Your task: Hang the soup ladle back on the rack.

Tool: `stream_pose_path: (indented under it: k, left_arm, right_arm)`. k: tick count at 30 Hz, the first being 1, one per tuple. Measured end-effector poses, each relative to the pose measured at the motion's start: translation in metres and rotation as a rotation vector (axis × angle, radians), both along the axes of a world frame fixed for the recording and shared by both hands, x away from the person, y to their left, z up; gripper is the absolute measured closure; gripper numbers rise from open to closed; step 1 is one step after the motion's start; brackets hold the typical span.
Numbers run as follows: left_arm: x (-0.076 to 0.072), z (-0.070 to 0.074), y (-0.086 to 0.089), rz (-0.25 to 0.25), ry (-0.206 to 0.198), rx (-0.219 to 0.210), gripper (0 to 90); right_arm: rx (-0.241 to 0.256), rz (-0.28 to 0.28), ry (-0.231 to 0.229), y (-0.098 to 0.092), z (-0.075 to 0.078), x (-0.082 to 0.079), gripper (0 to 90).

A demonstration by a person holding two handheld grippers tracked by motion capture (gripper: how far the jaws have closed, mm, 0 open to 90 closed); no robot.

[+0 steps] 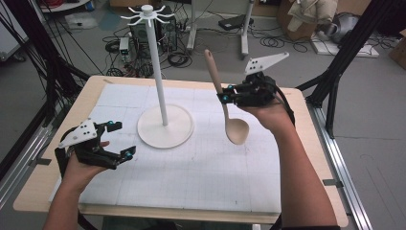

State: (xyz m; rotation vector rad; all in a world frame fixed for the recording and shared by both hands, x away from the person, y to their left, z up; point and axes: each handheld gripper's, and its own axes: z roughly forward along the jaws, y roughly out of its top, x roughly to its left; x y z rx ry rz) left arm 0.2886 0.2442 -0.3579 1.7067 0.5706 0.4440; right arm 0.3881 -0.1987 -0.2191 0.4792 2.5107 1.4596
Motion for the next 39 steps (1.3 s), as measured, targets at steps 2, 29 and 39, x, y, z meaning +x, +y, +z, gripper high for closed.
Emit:
stream_pose_path:
  k: [2,29,39]
  left_arm:
    - [0.0,0.0,0.0,0.0,0.0,-0.003,1.8]
    - [0.0,-0.001,0.007,0.007,-0.006,-0.018,1.8]
    - [0.001,-0.002,0.008,0.003,-0.007,-0.016,1.8]
  right_arm:
    - [0.009,0.001,-0.002,0.008,0.014,0.006,77.2]
    - [-0.088,0.025,0.003,0.072,0.058,0.043,77.1]
    - [-0.109,0.04,0.016,0.084,0.055,0.052,77.1]
